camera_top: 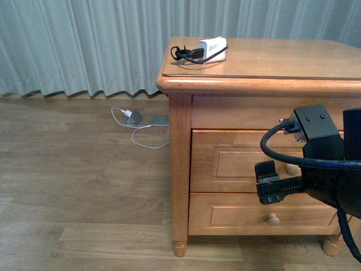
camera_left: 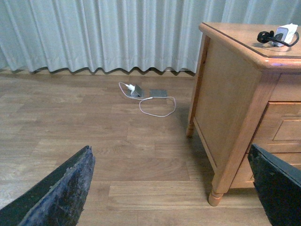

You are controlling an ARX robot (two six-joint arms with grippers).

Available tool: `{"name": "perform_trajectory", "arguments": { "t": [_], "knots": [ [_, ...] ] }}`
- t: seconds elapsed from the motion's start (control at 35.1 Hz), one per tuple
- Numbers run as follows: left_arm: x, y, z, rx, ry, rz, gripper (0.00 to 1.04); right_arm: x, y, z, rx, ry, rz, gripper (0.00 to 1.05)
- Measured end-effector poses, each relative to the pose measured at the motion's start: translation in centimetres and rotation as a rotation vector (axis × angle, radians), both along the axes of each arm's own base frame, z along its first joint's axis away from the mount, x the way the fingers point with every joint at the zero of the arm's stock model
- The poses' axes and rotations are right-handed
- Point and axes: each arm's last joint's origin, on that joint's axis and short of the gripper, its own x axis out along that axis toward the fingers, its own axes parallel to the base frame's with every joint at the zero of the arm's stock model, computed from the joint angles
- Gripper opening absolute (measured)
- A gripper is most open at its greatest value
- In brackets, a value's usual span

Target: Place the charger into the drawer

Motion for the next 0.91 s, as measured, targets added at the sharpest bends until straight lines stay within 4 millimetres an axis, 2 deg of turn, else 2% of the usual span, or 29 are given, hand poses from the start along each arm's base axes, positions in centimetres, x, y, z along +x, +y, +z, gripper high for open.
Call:
{"name": "perform_trajectory", "arguments": {
  "t": [0.23, 0.83, 0.91],
  "knots": [
    [0.0, 0.0, 0.0, 0.0, 0.0, 0.0, 0.98, 2.0, 0.1, -0.8, 0.004, -0.013, -0.031, 0.96],
    [0.0, 0.0, 0.0, 0.0, 0.0, 0.0, 0.98, 2.6, -1.4, -2.3, -0.01, 0.003, -0.102, 0.96],
    [0.0, 0.0, 0.0, 0.0, 0.0, 0.0, 0.98, 2.7, -1.5, -2.4, -0.013, 0.001, -0.111, 0.84]
  ]
}}
